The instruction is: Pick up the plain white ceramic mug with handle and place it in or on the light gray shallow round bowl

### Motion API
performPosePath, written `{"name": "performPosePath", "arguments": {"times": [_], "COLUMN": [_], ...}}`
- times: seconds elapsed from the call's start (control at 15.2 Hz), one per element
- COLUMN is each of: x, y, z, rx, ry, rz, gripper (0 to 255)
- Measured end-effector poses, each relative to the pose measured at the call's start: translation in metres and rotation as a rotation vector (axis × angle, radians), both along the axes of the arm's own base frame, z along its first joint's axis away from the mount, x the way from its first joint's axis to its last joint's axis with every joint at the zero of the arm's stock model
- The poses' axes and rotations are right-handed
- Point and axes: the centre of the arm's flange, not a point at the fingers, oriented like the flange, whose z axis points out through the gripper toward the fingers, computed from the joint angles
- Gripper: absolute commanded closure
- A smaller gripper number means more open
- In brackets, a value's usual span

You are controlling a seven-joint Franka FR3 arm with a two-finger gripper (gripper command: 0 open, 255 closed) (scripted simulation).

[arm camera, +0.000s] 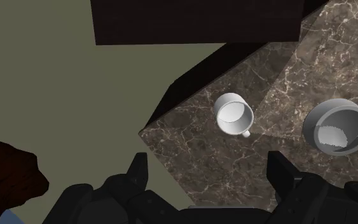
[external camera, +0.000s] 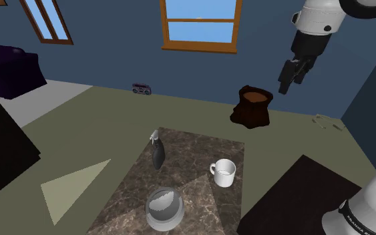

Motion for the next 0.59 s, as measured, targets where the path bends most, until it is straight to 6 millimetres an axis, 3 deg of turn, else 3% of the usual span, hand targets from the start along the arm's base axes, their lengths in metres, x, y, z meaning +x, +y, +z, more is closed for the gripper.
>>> {"name": "performPosePath", "arguments": {"times": [0.13,0.59], "x": [0.002,0.027], "y": [0.000,0.009], "z": [-0.005,-0.086], "rx": [0.001,0.013], "ry": [0.001,0.008], "rz": [0.000,-0.001], "gripper": [0,0]}}
